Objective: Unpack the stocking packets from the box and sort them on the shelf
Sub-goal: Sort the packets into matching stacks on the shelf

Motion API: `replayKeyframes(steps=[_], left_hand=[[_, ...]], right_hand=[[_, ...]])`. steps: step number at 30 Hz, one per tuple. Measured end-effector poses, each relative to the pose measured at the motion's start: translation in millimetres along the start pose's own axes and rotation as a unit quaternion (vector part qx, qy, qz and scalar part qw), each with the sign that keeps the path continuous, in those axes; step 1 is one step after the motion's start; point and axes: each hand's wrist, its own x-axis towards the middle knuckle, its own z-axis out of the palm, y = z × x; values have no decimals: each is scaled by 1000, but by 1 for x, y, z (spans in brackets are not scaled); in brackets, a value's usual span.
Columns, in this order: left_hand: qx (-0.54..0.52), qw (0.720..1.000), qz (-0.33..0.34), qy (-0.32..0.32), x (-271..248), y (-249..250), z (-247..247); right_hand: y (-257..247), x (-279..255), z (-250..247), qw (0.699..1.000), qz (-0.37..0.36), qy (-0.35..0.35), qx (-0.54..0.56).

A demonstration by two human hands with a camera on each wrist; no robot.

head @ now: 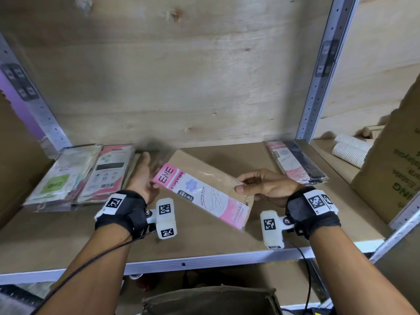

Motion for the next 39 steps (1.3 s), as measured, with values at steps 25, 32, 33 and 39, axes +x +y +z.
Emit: replayKeyframes(steps=[25, 32, 33, 39], left_hand=[[365, 912, 9, -188, -34, -69, 66], [348, 928, 50, -127, -22, -69, 105], [354, 925, 50, -126, -20, -71, 111], [367, 921, 31, -122, -9, -75, 132]], right_hand=[[5, 10, 3, 980, 118, 161, -12], [1, 14, -14, 947, 109, 280, -113], [0, 13, -16, 942, 110, 290, -129], [0, 7, -25, 916, 116, 320, -211]])
